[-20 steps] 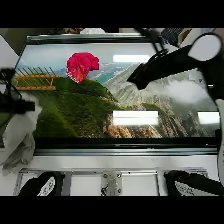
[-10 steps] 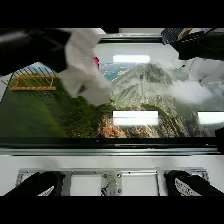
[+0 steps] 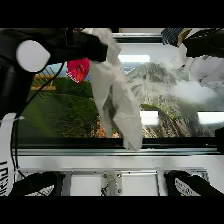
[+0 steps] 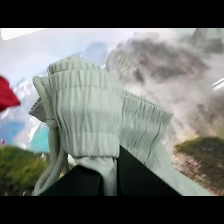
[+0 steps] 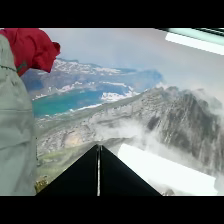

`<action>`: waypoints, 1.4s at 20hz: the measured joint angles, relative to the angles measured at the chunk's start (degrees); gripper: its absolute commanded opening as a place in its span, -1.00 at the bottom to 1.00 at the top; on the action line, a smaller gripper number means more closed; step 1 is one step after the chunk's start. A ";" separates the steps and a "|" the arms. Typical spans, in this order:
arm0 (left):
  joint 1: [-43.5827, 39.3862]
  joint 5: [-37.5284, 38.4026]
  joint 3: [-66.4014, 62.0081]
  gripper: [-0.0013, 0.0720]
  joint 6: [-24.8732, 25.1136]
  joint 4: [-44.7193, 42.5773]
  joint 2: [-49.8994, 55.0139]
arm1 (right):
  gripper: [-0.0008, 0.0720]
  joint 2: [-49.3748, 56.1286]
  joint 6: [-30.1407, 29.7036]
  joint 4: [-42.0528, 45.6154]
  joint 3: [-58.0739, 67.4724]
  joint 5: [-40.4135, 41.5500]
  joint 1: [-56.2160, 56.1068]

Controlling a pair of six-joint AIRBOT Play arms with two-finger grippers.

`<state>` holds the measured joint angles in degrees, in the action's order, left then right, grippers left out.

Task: Fold the clothes and pants, and hang the long-sleeved shirts on hangers.

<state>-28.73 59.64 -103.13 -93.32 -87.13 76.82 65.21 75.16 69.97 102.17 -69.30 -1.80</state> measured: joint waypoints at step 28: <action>26.34 -2.32 41.13 0.87 -1.33 4.28 9.49 | 0.63 7.63 10.36 -17.22 -58.75 11.74 -14.69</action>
<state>-2.39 57.32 -62.00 -94.65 -82.85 86.30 72.84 85.52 52.75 43.42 -57.56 -16.49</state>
